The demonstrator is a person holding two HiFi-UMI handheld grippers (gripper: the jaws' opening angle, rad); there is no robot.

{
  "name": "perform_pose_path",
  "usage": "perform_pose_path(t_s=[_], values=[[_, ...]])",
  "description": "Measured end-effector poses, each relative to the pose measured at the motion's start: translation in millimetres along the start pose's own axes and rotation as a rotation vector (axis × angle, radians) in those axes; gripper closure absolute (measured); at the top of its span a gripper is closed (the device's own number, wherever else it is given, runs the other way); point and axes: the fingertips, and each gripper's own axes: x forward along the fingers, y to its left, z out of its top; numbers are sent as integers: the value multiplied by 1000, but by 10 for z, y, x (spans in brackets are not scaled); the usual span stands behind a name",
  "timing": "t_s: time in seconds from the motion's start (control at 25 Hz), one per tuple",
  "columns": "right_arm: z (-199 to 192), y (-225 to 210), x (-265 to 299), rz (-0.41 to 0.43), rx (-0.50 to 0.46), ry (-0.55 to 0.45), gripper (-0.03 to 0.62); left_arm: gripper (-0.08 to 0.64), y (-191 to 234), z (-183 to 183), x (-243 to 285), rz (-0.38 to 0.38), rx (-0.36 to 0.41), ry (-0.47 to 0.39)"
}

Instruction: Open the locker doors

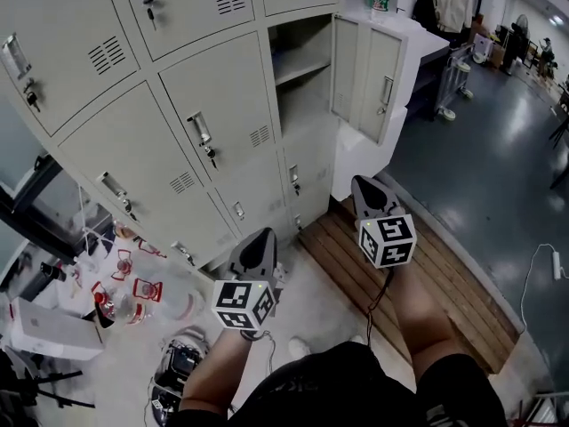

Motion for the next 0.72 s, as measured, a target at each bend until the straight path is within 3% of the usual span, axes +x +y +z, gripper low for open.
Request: perform_pose_path(t_s=[0.28, 0.72], values=[[82, 68, -315, 70, -10, -16, 592, 561, -159, 38, -290, 100, -14, -26], [-84, -255, -1119, 147, 13, -5, 592, 561, -1240, -135, -451, 142, -16, -32]])
